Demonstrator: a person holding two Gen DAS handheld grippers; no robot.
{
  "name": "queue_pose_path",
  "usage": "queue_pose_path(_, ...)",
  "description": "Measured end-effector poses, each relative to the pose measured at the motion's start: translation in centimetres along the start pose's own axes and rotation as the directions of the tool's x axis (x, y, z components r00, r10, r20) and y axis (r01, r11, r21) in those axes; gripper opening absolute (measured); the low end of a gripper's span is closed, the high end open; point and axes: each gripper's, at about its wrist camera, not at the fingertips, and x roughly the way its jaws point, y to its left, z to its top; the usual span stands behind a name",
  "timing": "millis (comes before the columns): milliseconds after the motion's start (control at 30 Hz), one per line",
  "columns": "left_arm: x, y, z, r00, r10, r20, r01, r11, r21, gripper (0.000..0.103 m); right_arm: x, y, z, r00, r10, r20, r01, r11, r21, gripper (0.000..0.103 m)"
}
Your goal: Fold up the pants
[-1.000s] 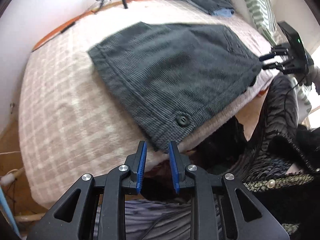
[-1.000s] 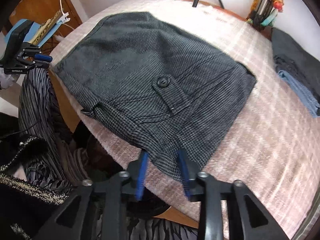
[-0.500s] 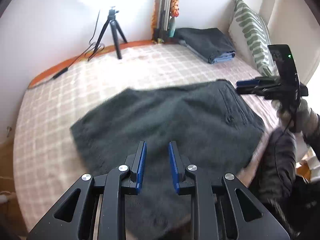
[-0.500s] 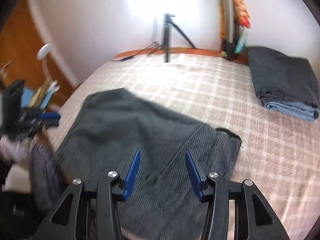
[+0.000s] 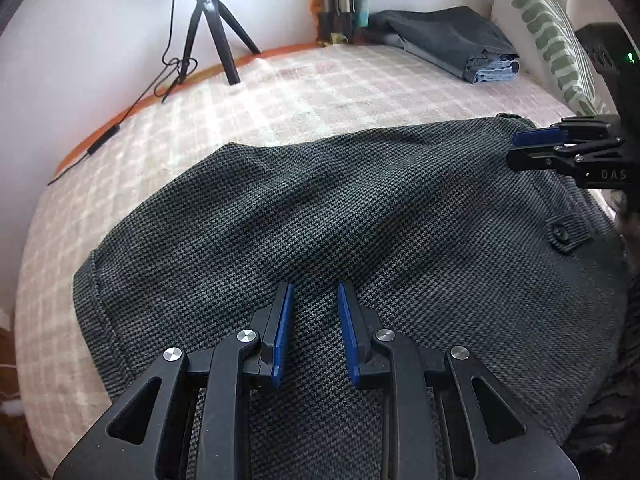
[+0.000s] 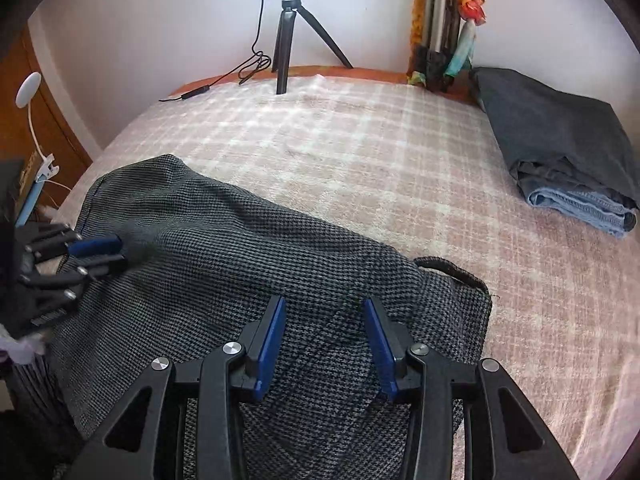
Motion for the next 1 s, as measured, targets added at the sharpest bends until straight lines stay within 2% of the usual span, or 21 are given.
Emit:
queue_pose_path(100, -0.5, -0.3, 0.5, 1.000, 0.015, -0.004, -0.015, 1.000, 0.005, 0.022, 0.1, 0.3, 0.0, 1.000, -0.017, -0.006, 0.017, 1.000, -0.023, 0.043)
queue_pose_path(200, -1.8, -0.5, 2.2, 0.999, -0.015, 0.051, 0.016, 1.000, -0.014, 0.022, -0.1, 0.5, 0.2, 1.000, -0.013, -0.003, 0.013, 1.000, -0.023, 0.043)
queue_pose_path(267, -1.9, -1.1, 3.3, 0.996, -0.038, 0.076, 0.040, 0.999, -0.018, 0.022, -0.5, 0.2, 0.2, 1.000, 0.017, 0.007, -0.017, 1.000, 0.014, 0.043)
queue_pose_path(400, -0.1, -2.6, 4.9, 0.996, -0.057, 0.069, 0.058, 0.998, -0.012, 0.022, -1.5, -0.2, -0.1, 0.999, 0.042, 0.029, -0.043, 0.997, 0.062, 0.043)
queue_pose_path(533, 2.3, -3.4, 4.9, 0.998, -0.044, 0.036, 0.045, 0.999, -0.004, 0.022, -3.3, -0.9, -0.9, 0.997, 0.059, 0.054, -0.065, 0.990, 0.122, 0.044)
queue_pose_path(600, 2.9, -3.3, 4.4, 0.998, -0.058, 0.037, 0.058, 0.998, -0.012, 0.022, -4.7, -1.8, -1.8, 0.996, 0.059, 0.072, -0.071, 0.982, 0.174, 0.050)
queue_pose_path(700, 2.8, -3.3, 4.1, 0.996, -0.062, 0.064, 0.063, 0.998, -0.004, 0.022, -6.8, -3.8, -3.3, 0.993, 0.060, 0.101, -0.086, 0.956, 0.281, 0.062)
queue_pose_path(833, 1.7, -2.9, 4.3, 0.995, -0.066, 0.081, 0.068, 0.997, -0.030, 0.022, -8.5, -6.3, -6.2, 0.991, 0.088, 0.102, -0.123, 0.899, 0.420, 0.063)
queue_pose_path(1000, -2.1, -3.3, 3.6, 0.988, -0.081, 0.129, 0.083, 0.997, -0.009, 0.022, -9.7, -6.9, -9.5, 0.989, 0.122, 0.088, -0.149, 0.866, 0.478, 0.064)
